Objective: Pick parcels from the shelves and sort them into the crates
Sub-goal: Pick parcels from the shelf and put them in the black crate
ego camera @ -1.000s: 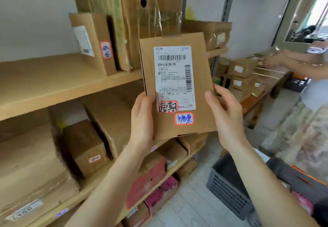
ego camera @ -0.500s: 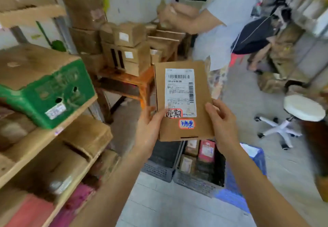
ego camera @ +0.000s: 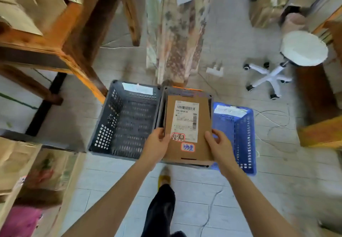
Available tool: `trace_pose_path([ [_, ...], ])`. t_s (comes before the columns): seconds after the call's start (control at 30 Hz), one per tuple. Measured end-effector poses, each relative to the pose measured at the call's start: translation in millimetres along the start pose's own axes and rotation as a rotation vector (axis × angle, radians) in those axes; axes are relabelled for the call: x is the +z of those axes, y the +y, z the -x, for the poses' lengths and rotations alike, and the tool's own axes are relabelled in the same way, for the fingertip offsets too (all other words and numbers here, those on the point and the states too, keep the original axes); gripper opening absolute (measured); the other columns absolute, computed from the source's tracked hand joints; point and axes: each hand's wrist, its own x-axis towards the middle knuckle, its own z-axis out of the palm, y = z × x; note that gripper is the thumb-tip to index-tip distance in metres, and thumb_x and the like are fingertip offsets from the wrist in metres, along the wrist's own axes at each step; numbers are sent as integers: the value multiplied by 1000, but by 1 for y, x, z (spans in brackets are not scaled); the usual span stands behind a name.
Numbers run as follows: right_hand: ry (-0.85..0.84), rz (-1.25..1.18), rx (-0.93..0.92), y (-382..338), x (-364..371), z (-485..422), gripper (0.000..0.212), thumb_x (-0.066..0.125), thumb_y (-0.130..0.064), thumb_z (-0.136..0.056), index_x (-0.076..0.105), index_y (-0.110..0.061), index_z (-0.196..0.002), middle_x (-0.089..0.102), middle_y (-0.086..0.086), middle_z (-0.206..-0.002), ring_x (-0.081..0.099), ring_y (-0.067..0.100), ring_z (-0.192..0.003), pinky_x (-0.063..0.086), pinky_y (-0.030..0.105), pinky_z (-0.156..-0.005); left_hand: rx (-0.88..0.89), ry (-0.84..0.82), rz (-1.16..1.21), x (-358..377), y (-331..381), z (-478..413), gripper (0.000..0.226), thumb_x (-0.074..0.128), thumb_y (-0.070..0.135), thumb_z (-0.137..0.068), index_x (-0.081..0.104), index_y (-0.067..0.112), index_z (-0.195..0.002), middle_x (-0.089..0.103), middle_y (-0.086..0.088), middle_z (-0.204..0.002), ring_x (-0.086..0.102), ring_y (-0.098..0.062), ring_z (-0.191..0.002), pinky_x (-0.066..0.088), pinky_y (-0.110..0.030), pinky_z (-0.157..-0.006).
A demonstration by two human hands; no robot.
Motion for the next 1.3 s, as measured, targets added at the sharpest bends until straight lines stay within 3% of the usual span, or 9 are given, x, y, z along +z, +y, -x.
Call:
trace_pose_path([
  [0.23, -36, 172, 234, 96, 22, -133, 25, 49, -21, -95, 58, -10, -116, 62, 3, -93, 59, 16, -81, 49, 30, -73, -229, -19, -258, 60, -73, -138, 29, 40, 16, -98, 48, 7, -125, 59, -12, -124, 56, -29, -109, 48, -39, -91],
  [0.4, -99, 334, 342, 206, 59, -238, 31, 46, -23, -95, 55, -8, -120, 63, 11, -115, 60, 27, -102, 48, 44, -93, -362, -19, -407, 108, -167, -244, 28, 42, 16, -98, 45, 1, -122, 58, -17, -124, 55, -34, -112, 46, -35, -82],
  [0.5, -149, 387, 395, 276, 89, -291, 32, 42, -19, -97, 51, -6, -125, 59, 12, -122, 57, 28, -110, 46, 40, -96, -416, -7, -530, 128, -235, -303, 25, 45, 15, -96, 50, -2, -113, 60, -22, -119, 57, -37, -108, 43, -34, -76],
  [0.63, -213, 352, 506, 349, 125, -330, 30, 40, -15, -98, 47, -6, -126, 58, 7, -116, 56, 22, -106, 43, 29, -84, -487, 11, -705, 143, -304, -351, 25, 46, 13, -94, 56, -3, -110, 60, -27, -118, 58, -41, -109, 47, -41, -84],
  [0.8, -204, 355, 552, 401, 149, -357, 33, 38, -14, -98, 44, -10, -131, 56, 11, -129, 53, 27, -118, 42, 32, -94, -540, -14, -694, 162, -341, -383, 28, 50, 7, -91, 56, -4, -115, 60, -22, -122, 59, -37, -110, 48, -38, -86],
  [0.93, -253, 361, 568, 417, 163, -364, 33, 36, -12, -98, 45, -13, -131, 56, 11, -130, 54, 28, -117, 44, 36, -100, -554, 0, -661, 166, -352, -393, 29, 49, 3, -90, 54, -6, -116, 61, -21, -122, 60, -34, -108, 43, -29, -72],
  [1.03, -311, 454, 580, 407, 161, -361, 35, 35, -10, -97, 42, -7, -132, 57, 14, -126, 53, 30, -116, 42, 30, -92, -550, 26, -605, 165, -342, -389, 29, 41, 4, -94, 52, -7, -118, 58, -21, -126, 57, -35, -112, 37, -26, -69],
  [1.2, -331, 548, 483, 335, 134, -337, 14, 38, -8, -95, 48, -11, -104, 52, 5, -88, 50, 19, -80, 38, 26, -68, -470, 22, -471, 144, -290, -350, 31, 42, 14, -96, 49, -3, -121, 57, -21, -126, 57, -35, -111, 45, -33, -84],
  [1.3, -359, 571, 448, 262, 118, -310, 23, 44, -13, -94, 55, -4, -112, 53, 4, -73, 43, 12, -54, 34, 21, -48, -430, 50, -370, 117, -234, -309, 32, 43, 20, -97, 49, -1, -120, 58, -20, -123, 56, -34, -109, 42, -31, -79],
])
